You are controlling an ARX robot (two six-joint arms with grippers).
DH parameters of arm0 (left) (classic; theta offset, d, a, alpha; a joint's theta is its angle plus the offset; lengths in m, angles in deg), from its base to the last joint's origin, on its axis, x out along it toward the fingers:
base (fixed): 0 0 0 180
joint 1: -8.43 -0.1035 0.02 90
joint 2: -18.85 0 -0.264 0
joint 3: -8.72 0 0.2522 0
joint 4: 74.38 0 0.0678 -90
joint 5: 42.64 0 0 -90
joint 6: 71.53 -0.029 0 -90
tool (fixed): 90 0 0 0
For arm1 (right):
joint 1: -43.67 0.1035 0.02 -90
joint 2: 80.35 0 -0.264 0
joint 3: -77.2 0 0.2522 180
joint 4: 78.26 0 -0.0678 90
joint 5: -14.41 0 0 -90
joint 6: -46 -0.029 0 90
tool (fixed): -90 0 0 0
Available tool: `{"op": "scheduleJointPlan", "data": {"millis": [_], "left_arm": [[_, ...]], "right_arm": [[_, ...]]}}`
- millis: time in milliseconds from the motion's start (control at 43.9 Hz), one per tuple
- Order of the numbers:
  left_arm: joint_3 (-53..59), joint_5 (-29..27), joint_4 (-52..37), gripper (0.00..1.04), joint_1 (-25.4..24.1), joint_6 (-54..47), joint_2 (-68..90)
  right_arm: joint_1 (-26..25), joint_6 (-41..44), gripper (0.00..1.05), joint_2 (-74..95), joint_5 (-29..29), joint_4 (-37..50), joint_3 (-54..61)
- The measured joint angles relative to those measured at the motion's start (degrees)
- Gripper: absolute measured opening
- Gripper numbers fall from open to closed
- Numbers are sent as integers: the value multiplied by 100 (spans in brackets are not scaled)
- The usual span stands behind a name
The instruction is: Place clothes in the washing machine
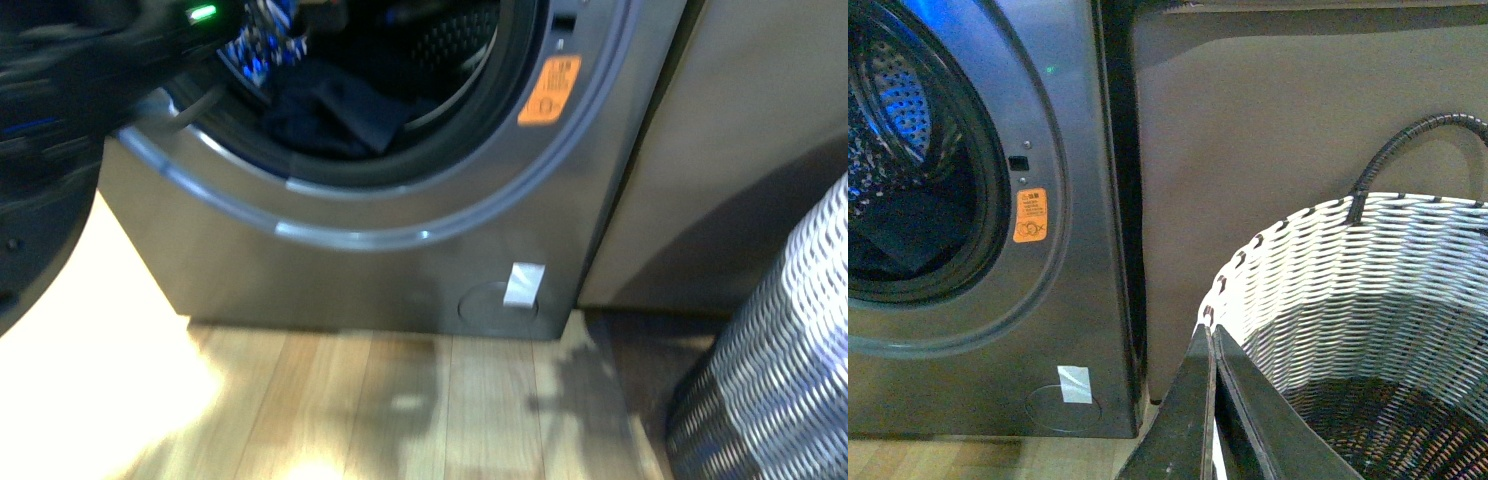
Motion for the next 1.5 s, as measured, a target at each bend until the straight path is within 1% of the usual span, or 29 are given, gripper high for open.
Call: {"op": "scheduleJointPlan", "data": {"millis": [23,46,114,159,228,273,387,432,546,637,683,706,751,797,842,865,933,1024,1070,1183,1206,1229,1275,1479,1502], "left_arm": [[116,33,31,98,-17,0,-155],[282,79,105,98,-50,0,-385],[750,293,275,98,-205,42,-1088],[1025,437,535,98,-339,55,-1585],[1349,656,973,98,-516,81,-2284],[1523,822,1226,98,-627,114,-2728],[1869,1213,1792,98,-826,133,-3716],[2017,1410,2052,98,-903,160,-4146],[2363,1598,2535,98,-981,146,-4942],[2664,1851,2658,98,-1058,199,-5477],[2839,1886,2664,98,-1099,223,-5764],[2870,1768,2743,98,-1102,177,-5871],[2839,1154,3265,92,-1067,92,-6113],[2839,442,3906,84,-1047,-52,-6363],[2948,-55,4253,76,-1047,-120,-6529],[3047,-177,4299,71,-1047,-151,-6601],[3259,-293,4306,61,-1056,-197,-6754],[3604,-271,4291,39,-1047,-243,-7018],[3716,-271,4291,32,-1043,-254,-7108],[4030,-280,4301,5,-1045,-280,-7493],[4081,-278,4315,3,-1045,-278,-7563],[4129,-275,4339,4,-1045,-286,-7635],[4227,-275,4389,4,-1043,-286,-7777],[4430,-278,4570,4,-1045,-286,-8172],[4463,-278,4612,4,-1045,-286,-8238]], "right_arm": [[0,2,2,0,0,0,0],[0,7,5,0,0,0,0],[0,7,21,0,-2,0,0],[0,7,31,0,0,0,0],[0,7,43,0,0,0,0],[0,7,54,0,0,0,0],[0,7,72,0,0,0,0],[0,7,82,0,0,0,0],[0,2,99,0,0,0,0],[0,4,97,0,0,0,0],[0,4,97,0,0,0,0],[0,4,97,0,0,0,0],[0,4,97,0,0,0,0],[0,4,97,0,0,0,0],[0,4,97,0,-4,0,0],[0,4,97,0,-2,0,0],[0,4,97,0,0,0,0],[0,4,97,0,0,0,0],[0,4,97,0,-4,0,0],[0,4,97,0,0,0,0],[0,4,97,0,0,0,0],[0,2,97,0,0,0,0],[0,2,88,0,0,0,0],[0,2,56,0,0,0,0],[0,2,51,0,0,0,0]]}}
